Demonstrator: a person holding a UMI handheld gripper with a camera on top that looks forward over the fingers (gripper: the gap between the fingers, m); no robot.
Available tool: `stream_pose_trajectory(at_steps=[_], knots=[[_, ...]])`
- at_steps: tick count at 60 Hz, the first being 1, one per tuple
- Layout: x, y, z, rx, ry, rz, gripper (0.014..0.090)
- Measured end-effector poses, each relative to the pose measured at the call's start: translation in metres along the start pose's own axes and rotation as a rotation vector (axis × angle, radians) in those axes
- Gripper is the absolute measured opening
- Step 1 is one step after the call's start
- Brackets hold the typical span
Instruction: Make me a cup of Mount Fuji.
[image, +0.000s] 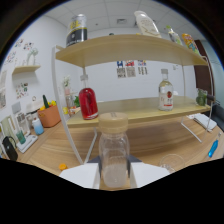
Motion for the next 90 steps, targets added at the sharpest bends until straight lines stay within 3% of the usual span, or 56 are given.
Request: stream_pose_trajectory(at_steps=[18, 35, 38, 42, 48, 74, 81, 90], knots=[[-0.002, 0.048, 0.012, -0.102, -0.008, -0.091, 0.0414], [0.001, 0.055, -0.003, -0.101, 0.001, -0.112, 0.0438], [0.002, 0.06, -0.004, -0.126, -0.001, -0.113, 0.0476], [0.001, 0.065, -0.008, -0.166, -0.01, -0.103, 0.0585], [0.004, 0.055, -0.02, -0.168, -0.025, -0.109, 0.0862], [0.074, -0.039, -0.11, -0.247, 0.038, -0.124, 0.0855], [0.085, -0.102, -0.12, -0.179, 0.051, -0.114, 0.0864], [0.089, -0.207, -0.117, 0.008, 0.062, -0.107, 0.0864]])
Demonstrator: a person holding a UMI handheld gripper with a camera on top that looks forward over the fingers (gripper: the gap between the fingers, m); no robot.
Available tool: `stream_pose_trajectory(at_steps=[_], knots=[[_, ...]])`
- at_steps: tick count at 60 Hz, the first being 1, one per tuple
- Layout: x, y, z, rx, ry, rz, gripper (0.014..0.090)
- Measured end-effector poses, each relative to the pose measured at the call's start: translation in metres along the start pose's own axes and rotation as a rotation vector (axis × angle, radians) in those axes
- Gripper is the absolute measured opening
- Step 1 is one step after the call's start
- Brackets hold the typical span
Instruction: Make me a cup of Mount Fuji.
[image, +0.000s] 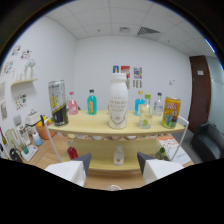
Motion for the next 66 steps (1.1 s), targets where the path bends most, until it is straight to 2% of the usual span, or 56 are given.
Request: stream_pose_trajectory(at_steps=[9, 10, 11, 20, 22, 36, 50, 66], knots=[[0.003, -0.083, 0.022, 0.156, -0.008, -0.003, 0.0863], [0.004, -0.089, 0.026, 0.168, -0.006, -0.008, 0.082], [0.006, -0.095, 0.03, 0.179, -0.003, -0.013, 0.0864], [0.009, -0.121, 0.071, 0.215, 0.009, -0.024, 0.083], [0.008, -0.123, 0.078, 0.217, 0.008, -0.022, 0.0806], [0.014, -0.12, 0.113, 0.175, 0.021, 0.017, 0.0511], [0.012, -0.123, 0.105, 0.164, -0.001, 0.042, 0.0486], [0.013, -0.178, 0.023, 0.322, -0.051, 0.045, 0.0482]])
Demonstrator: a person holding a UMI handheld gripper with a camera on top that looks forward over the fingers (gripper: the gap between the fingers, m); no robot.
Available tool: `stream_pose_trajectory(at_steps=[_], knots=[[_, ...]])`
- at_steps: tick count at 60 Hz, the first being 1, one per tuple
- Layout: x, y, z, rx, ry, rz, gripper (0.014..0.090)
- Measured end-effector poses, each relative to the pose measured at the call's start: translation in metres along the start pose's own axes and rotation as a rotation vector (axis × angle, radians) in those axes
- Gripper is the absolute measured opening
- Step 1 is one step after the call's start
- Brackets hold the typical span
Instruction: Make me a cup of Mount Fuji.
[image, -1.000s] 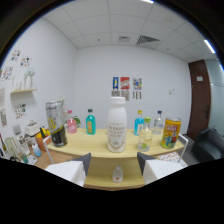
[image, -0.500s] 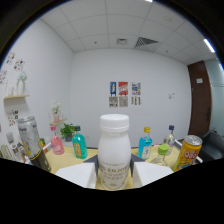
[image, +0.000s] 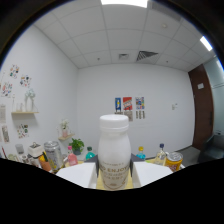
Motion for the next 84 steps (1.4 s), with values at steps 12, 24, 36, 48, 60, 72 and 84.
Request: stream_pose_trajectory(at_steps=[12, 24, 36, 48, 60, 72, 84], knots=[[0.035, 0.042, -0.053, 0.009, 0.035, -0.007, 0.0478], [0.078, 0.201, -0.076, -0.145, 0.076, 0.012, 0.048], [0.098, 0.322, -0.08, -0.306, 0.092, 0.051, 0.0478], [0.104, 0.368, -0.072, -0.399, 0.041, -0.303, 0.0478], [0.112, 0.369, -0.062, -0.414, -0.012, -0.839, 0.0479], [0.11, 0.351, -0.053, -0.371, -0.063, -1.36, 0.0477], [0.107, 0.342, -0.048, -0.344, -0.105, -1.725, 0.048]])
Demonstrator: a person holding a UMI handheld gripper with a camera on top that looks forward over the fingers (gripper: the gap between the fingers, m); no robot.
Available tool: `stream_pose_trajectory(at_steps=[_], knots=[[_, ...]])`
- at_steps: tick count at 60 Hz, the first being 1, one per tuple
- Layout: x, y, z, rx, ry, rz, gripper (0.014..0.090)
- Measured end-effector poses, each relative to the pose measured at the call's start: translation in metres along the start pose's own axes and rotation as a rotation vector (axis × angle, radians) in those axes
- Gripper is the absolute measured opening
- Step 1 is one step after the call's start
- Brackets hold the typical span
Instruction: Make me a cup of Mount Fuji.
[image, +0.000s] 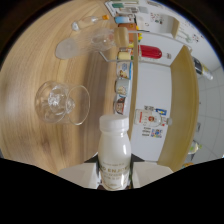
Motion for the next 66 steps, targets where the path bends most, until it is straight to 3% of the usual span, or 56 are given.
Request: stream_pose_trajectory(at_steps=[17, 33, 42, 49, 54, 66], knots=[[0.003, -0.01, 0.006, -0.012, 0.03, -0.36, 0.0478], [0.019, -0.011, -0.003, 0.026, 0.048, -0.253, 0.048], [0.049, -0.003, -0.025, 0.073, 0.072, 0.189, 0.048], [0.082, 0.001, -0.047, 0.167, 0.11, 0.644, 0.0482], [0.091, -0.002, -0.056, 0.25, 0.085, 0.962, 0.0483], [0.045, 0.007, -0.027, 0.218, -0.027, 1.475, 0.0481]])
